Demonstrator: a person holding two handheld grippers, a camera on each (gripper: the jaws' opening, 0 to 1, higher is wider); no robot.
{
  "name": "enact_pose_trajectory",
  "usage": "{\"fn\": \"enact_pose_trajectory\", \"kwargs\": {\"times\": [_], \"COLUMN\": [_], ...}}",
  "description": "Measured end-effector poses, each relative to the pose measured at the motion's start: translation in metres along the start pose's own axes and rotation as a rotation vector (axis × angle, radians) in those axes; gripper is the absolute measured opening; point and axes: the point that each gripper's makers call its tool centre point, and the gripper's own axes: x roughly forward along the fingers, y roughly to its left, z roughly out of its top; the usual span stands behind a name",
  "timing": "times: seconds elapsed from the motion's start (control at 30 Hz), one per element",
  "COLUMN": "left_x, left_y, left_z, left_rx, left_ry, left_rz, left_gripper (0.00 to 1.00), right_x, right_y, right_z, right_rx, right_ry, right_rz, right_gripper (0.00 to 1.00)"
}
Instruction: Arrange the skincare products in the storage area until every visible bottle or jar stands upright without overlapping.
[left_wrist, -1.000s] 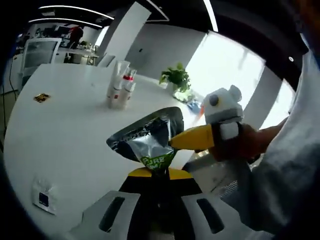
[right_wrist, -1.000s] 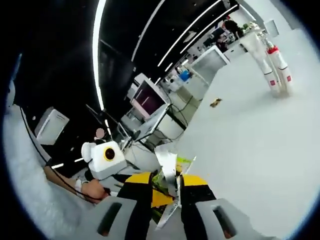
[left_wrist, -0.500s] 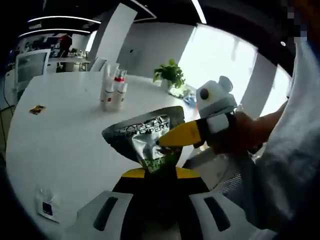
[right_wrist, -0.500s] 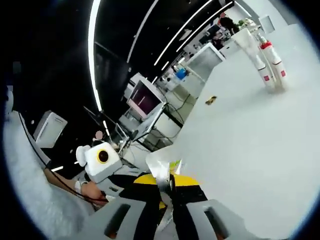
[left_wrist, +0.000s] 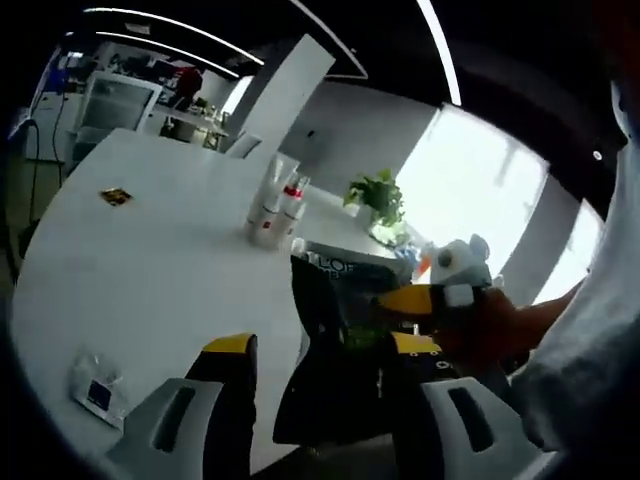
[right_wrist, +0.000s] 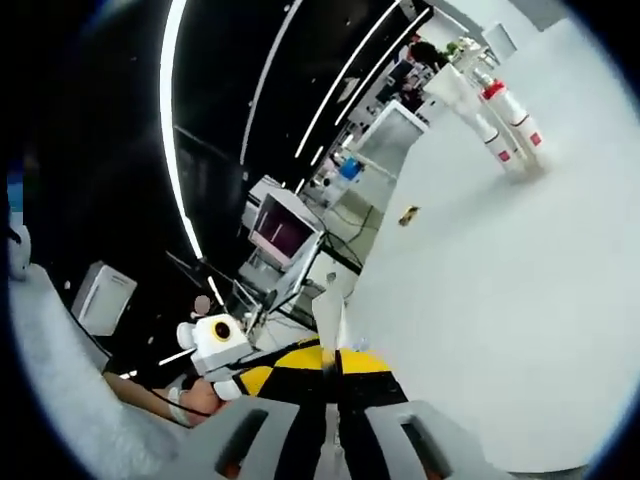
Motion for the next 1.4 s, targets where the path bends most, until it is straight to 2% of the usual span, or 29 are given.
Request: {"fn": "enact_pose_trajectory", "kwargs": {"times": [0.1,0.17,0.23,0.3,0.5,0.63,0.87,1.17,1.23,1.27,1.3,1.33,1.4], "left_x": [0.002,0.001,0.000,0.000,-0.005,-0.006,-0.008,-0.010,-0.012,-0.014,-0.016,-0.017,-0.016], "left_y": [-0.009,-0.015,-0.018,-0.025,-0.022,-0.024,-0.026,-0.026,-0.026,-0.024,-0.024,-0.027,-0.027], "left_z": [-0.007,-0.015,-0.019,-0.014,-0.002,0.000,0.001,0.009,0.012,0.016,0.026,0.025,0.022], "left_rx": [-0.045,-0.112,-0.138,-0.183,-0.293,-0.315,-0.324,-0.374,-0.399,-0.414,-0.442,-0.490,-0.447], "left_ry": [0.038,0.082,0.107,0.084,0.029,0.016,0.012,-0.025,-0.040,-0.063,-0.116,-0.100,-0.088], "left_rz": [-0.049,-0.092,-0.117,-0.162,-0.198,-0.207,-0.218,-0.244,-0.249,-0.251,-0.276,-0.291,-0.277], "left_gripper": [0.53,0.49,0.44,0.39,0.29,0.22,0.18,0.15,0.11,0.03,0.00,0.00,0.00], "right_x": [0.001,0.001,0.001,0.001,-0.001,-0.002,-0.001,-0.003,-0.003,-0.005,-0.006,-0.005,-0.004], "right_y": [0.014,0.024,0.028,0.029,0.028,0.024,0.023,0.021,0.020,0.014,0.014,0.018,0.014], "right_z": [-0.004,-0.006,-0.007,-0.008,-0.004,-0.002,-0.001,0.003,0.004,0.009,0.008,0.010,0.008], "right_rx": [0.006,0.025,0.031,0.031,0.074,0.097,0.118,0.150,0.156,0.162,0.181,0.220,0.178], "right_ry": [0.023,0.034,0.041,0.047,0.031,0.018,0.012,-0.008,-0.014,-0.042,-0.036,-0.039,-0.037], "right_rz": [0.071,0.121,0.142,0.149,0.162,0.154,0.149,0.156,0.152,0.129,0.140,0.167,0.140], "right_gripper": [0.00,0.00,0.00,0.00,0.00,0.00,0.00,0.00,0.00,0.00,0.00,0.00,0.00]}}
